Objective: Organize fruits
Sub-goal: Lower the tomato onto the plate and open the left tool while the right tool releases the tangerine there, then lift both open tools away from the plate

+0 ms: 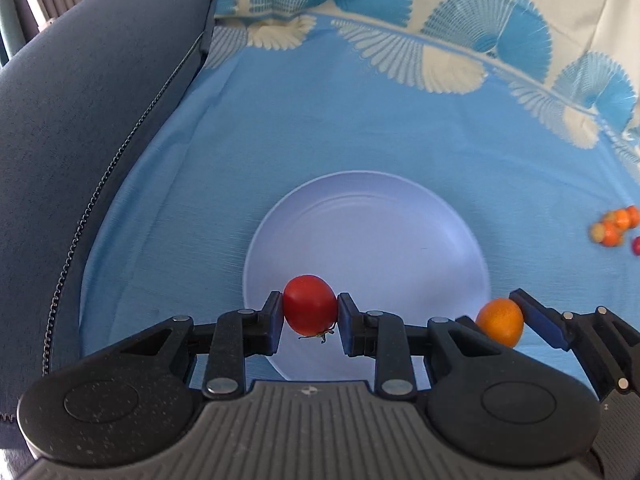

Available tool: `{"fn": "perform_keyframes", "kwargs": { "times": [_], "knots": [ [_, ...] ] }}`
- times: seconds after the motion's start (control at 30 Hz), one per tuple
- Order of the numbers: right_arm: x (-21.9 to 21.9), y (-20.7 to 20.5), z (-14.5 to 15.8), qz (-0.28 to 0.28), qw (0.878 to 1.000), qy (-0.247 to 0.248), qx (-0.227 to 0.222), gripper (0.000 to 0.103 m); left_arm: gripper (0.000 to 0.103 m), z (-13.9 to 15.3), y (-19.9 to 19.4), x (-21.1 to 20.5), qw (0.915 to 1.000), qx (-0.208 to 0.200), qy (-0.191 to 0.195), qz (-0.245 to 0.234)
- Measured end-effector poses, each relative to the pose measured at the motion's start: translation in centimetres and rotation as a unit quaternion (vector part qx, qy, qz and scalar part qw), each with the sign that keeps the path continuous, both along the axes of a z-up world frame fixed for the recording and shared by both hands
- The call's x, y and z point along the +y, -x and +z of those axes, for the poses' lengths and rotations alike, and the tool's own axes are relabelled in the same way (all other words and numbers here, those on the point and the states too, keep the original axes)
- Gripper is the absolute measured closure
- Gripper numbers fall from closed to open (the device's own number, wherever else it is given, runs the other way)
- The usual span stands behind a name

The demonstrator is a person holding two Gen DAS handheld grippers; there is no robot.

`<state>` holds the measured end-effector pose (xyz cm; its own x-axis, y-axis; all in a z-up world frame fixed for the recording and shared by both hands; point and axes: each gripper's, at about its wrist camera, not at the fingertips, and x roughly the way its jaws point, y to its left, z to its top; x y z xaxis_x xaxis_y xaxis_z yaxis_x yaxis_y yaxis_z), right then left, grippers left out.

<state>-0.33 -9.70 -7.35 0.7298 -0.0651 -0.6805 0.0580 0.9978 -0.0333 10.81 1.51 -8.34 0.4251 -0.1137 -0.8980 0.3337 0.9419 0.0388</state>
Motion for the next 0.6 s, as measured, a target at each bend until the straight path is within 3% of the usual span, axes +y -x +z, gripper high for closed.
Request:
{"fn": "perform_keyframes", "kwargs": {
  "times": [0.03, 0.07, 0.1, 0.17, 0.23, 0.3, 0.6],
  "knots": [
    [0.2, -0.4, -0.3, 0.003, 1.000, 0.003, 0.008, 0.060, 0.071, -0.3, -0.3, 0.0, 1.0000, 0.001, -0.004, 0.000],
    [0.4, -0.7, -0.7, 0.002, 1.000, 0.006, 0.015, 0.060, 0.060, -0.5, -0.6, 0.0, 1.0000, 0.001, -0.003, -0.001],
    [0.5, -1.1, -1.1, 0.006, 1.000, 0.005, 0.020, 0.060, 0.033, -0.7, -0.8, 0.1, 1.0000, 0.002, -0.002, 0.001],
    [0.4, -1.6, -1.4, 0.014, 1.000, -0.001, 0.027, 0.060, 0.001, -0.4, -1.0, 0.5, 0.9999, -0.009, 0.005, 0.013],
    [0.3, -1.5, -1.2, 0.016, 1.000, -0.001, 0.019, 0.038, 0.000, 0.4, -0.8, 0.7, 0.9995, -0.025, 0.013, 0.017],
    [-0.1, -0.8, -0.2, 0.010, 1.000, -0.004, 0.004, 0.026, 0.000, 0.9, -0.8, 0.7, 0.9998, -0.015, 0.001, 0.014],
    [-1.0, 6.0, 5.4, -0.040, 0.999, -0.029, -0.014, 0.005, 0.000, 4.8, 3.9, 2.1, 0.9997, -0.002, -0.022, 0.015]
  ]
}}
